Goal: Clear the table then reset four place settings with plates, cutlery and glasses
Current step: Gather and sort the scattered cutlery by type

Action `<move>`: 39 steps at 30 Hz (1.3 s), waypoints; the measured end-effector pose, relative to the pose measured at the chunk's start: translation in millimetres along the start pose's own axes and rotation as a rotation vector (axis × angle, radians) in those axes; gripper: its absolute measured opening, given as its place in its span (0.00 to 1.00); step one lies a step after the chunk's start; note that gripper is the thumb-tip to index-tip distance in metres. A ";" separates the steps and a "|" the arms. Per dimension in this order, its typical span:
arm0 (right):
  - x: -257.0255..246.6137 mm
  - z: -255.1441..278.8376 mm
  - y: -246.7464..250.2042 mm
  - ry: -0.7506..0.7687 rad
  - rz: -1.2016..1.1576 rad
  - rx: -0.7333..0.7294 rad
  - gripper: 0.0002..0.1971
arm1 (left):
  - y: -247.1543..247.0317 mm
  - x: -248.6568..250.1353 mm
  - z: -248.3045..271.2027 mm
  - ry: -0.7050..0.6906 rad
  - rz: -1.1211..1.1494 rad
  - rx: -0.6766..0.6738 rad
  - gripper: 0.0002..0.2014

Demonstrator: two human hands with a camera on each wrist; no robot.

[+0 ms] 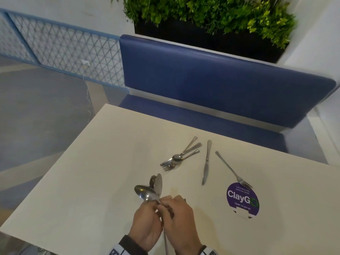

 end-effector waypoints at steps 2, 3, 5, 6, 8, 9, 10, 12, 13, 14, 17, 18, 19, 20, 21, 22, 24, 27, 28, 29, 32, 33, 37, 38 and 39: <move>-0.6 0.6 1.7 -0.037 -0.054 -0.009 0.08 | -4.3 4.3 2.7 -0.034 -0.054 -0.019 0.08; -0.6 0.8 3.9 -0.066 -0.094 -0.004 0.12 | -5.3 5.1 2.5 -0.045 -0.082 -0.018 0.08; 1.2 0.5 11.2 -0.130 -0.186 0.035 0.15 | -4.5 5.9 1.3 -0.062 -0.122 0.011 0.13; 3.0 0.5 14.7 -0.161 -0.225 0.049 0.15 | -3.1 6.3 -1.1 -0.074 -0.138 0.024 0.15; 7.5 -0.1 18.2 -0.212 -0.273 0.034 0.17 | 0.2 7.7 -3.9 -0.086 -0.164 0.041 0.17; 10.8 -0.6 17.8 -0.238 -0.291 0.009 0.16 | 2.0 7.7 -5.0 -0.094 -0.181 0.043 0.17; 14.7 -0.2 15.3 -0.270 -0.311 -0.024 0.14 | 2.7 7.9 -5.0 -0.104 -0.197 0.038 0.17; 18.1 0.2 11.5 -0.334 -0.334 -0.079 0.08 | 0.7 9.2 -1.1 -0.113 -0.246 0.035 0.16; 20.2 0.0 9.8 -0.353 -0.324 -0.090 0.06 | 0.6 8.6 0.1 -0.099 -0.257 0.037 0.16; 21.6 -1.1 9.2 -0.353 -0.298 -0.092 0.05 | 0.2 7.2 1.7 -0.078 -0.254 0.036 0.16; 21.0 -3.6 9.0 -0.311 -0.193 -0.106 0.04 | 0.2 2.8 3.4 -0.036 -0.224 0.044 0.15; 18.9 -3.9 6.9 -0.288 -0.164 -0.134 0.06 | 0.9 1.2 2.7 -0.034 -0.223 0.051 0.14; 16.8 -4.0 4.2 -0.267 -0.135 -0.164 0.09 | 1.2 -0.5 2.1 -0.034 -0.224 0.058 0.13; 14.4 -3.8 1.0 -0.248 -0.113 -0.194 0.12 | 2.2 -2.6 0.9 -0.034 -0.228 0.068 0.13; 12.8 -4.2 -1.7 -0.233 -0.097 -0.220 0.15 | 3.9 -4.9 0.1 -0.032 -0.236 0.077 0.13; 11.2 -5.2 -4.2 -0.216 -0.078 -0.242 0.16 | 5.4 -6.8 -0.7 -0.026 -0.251 0.074 0.12; 7.2 -9.0 -5.7 -0.158 -0.048 -0.266 0.12 | 7.7 -5.3 -1.4 -0.013 -0.299 0.034 0.11; 1.6 -16.2 -3.1 -0.088 -0.108 -0.281 0.06 | 12.7 5.2 -4.8 0.031 -0.304 -0.048 0.12; 1.5 -20.3 -2.4 -0.078 -0.124 -0.287 0.06 | 13.5 8.4 -6.0 0.060 -0.284 -0.075 0.13; -1.0 -24.6 -1.3 -0.062 -0.139 -0.306 0.06 | 14.7 10.7 -6.6 0.091 -0.264 -0.098 0.15; -12.8 -40.3 -2.4 0.019 -0.084 -0.488 0.06 | 19.1 15.2 -11.9 0.120 -0.247 -0.135 0.19; -12.6 -50.5 -1.9 0.033 -0.033 -0.555 0.07 | 23.0 17.8 -15.9 0.100 -0.243 -0.115 0.19; 21.9 -139.4 23.3 0.009 0.271 -0.462 0.07 | 42.3 32.9 -23.2 0.020 -0.221 0.015 0.14; 38.8 -168.1 30.4 -0.015 0.408 -0.371 0.06 | 48.6 38.4 -22.9 -0.003 -0.218 0.044 0.13; 54.8 -192.6 37.3 -0.029 0.556 -0.300 0.10 | 54.1 43.6 -21.1 -0.029 -0.222 0.066 0.13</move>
Point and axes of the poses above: each hand's wrist, its own z-axis away from the middle knuckle, its own y-axis out of the back of the hand, x = y × z, the point moved 7 cm from there along -z, towards the middle knuckle, and after that the axes turned 6 degrees about z, right-handed, at the moved point
